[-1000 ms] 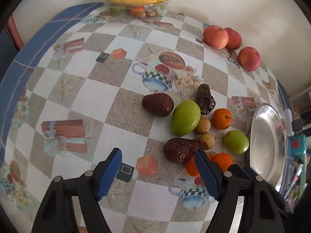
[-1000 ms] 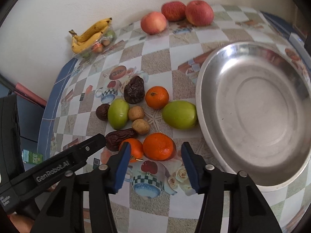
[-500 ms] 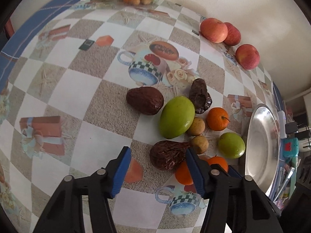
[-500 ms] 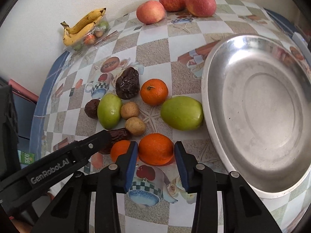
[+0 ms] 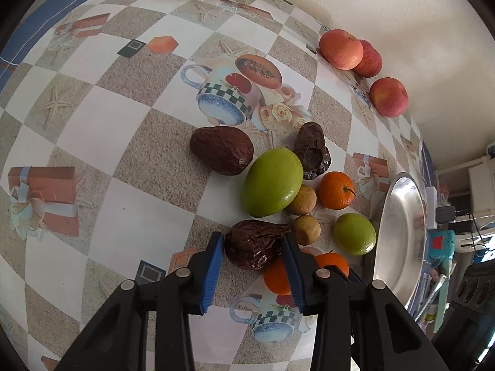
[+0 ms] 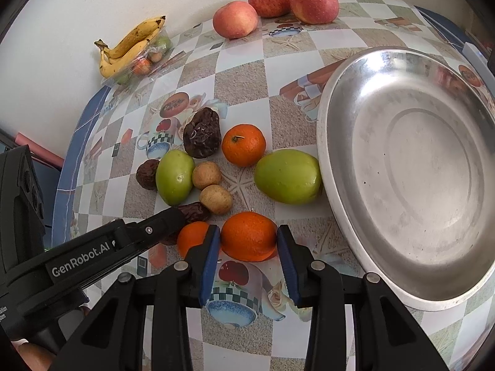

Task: Organize fruits
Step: 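Grasp an orange with the right gripper while the left gripper grasps a dark date, then carry the orange and date into the steel bowl and open both grippers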

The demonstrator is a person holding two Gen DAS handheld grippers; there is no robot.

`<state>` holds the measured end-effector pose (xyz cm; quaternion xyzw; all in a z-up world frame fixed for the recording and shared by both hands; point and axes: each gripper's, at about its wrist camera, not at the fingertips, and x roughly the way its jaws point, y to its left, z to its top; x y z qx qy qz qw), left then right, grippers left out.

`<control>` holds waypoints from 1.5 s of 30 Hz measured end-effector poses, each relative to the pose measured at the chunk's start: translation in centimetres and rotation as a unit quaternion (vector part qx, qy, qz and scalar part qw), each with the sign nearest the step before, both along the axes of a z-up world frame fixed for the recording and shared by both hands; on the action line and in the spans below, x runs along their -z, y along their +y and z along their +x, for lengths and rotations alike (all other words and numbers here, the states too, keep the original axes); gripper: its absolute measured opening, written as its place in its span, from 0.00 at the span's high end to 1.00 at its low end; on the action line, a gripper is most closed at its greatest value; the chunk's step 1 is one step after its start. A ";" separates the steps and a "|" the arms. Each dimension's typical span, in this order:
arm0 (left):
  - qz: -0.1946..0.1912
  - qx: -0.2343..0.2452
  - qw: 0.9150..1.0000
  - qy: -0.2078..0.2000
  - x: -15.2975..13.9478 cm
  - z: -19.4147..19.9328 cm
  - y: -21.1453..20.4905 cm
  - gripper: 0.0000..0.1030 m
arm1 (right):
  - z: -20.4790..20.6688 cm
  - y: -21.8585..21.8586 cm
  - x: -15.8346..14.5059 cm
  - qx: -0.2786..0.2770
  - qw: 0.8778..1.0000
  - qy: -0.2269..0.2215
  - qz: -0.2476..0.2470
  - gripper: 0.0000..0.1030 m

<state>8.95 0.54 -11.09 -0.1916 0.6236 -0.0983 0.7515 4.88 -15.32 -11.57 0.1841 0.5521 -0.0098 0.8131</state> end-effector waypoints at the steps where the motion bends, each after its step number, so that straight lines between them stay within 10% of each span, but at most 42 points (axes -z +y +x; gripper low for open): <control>1: 0.000 -0.001 1.000 0.000 0.0 0.1 0.1 0.60 | 0.0 0.0 0.0 0.000 1.000 0.000 0.001 0.62; 28: -0.007 -0.060 0.996 -0.070 -3.9 -0.6 2.4 0.62 | -1.6 -2.5 -3.9 0.048 0.997 -0.053 -0.014 0.63; 45: -0.042 0.066 0.993 -0.084 -5.5 -2.0 -6.2 0.62 | -6.0 -13.8 -3.4 0.236 0.971 -0.012 -0.048 0.63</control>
